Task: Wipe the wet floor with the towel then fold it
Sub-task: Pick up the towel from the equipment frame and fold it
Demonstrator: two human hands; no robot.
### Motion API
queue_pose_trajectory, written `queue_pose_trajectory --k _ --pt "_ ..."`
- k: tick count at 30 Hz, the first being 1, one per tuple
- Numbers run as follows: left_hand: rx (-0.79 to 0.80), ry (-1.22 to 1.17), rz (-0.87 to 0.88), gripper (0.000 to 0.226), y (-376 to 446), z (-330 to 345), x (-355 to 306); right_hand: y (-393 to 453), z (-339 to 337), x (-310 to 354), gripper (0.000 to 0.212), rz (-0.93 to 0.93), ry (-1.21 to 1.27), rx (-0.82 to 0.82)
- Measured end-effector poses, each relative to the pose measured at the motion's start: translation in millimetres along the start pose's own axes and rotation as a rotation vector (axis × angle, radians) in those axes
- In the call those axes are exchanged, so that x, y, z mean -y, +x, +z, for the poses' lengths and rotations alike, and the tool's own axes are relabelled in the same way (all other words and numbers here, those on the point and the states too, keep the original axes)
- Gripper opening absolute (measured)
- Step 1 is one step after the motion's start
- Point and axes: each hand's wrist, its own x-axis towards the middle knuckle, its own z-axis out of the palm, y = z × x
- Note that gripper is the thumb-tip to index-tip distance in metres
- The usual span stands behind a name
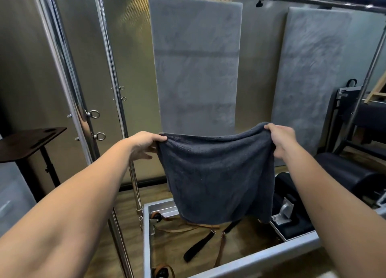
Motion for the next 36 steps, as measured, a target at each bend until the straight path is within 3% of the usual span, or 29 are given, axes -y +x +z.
queue_pose_trajectory --k 3,7,14,22,25,29,33,36 --pt "0.013 -0.130 -0.136 0.024 -2.2 6.7 7.1 -0.9 7.3 -9.4 0.022 0.042 -0.072 0.009" --pt "-0.039 -0.127 -0.191 0.017 -6.1 22.6 -4.5 -6.5 28.5 -20.5 0.016 0.005 -0.056 -0.048" --pt "-0.011 -0.080 0.021 0.007 -13.4 60.8 -56.8 -46.7 84.6 -12.8 0.021 -0.431 -0.194 0.062" --pt "0.060 0.070 0.194 0.031 -24.9 90.2 -72.2 -96.1 120.8 -26.1 0.024 -0.666 -0.357 0.235" --pt "0.047 0.027 0.201 0.035 -25.6 89.9 -69.4 -97.8 122.8 -35.2 0.020 -0.680 -0.400 0.268" --pt "0.029 -0.012 0.228 0.021 -25.5 81.2 -63.5 -98.6 123.8 -38.1 0.008 -0.701 -0.400 0.443" --pt "-0.009 -0.026 0.290 0.018 -22.5 68.4 -55.8 -97.3 117.3 -28.1 0.030 -0.375 -0.192 0.732" --pt "-0.061 0.053 0.373 0.023 -21.3 62.1 -52.9 -87.7 107.4 -23.4 0.019 -0.318 -0.103 0.638"
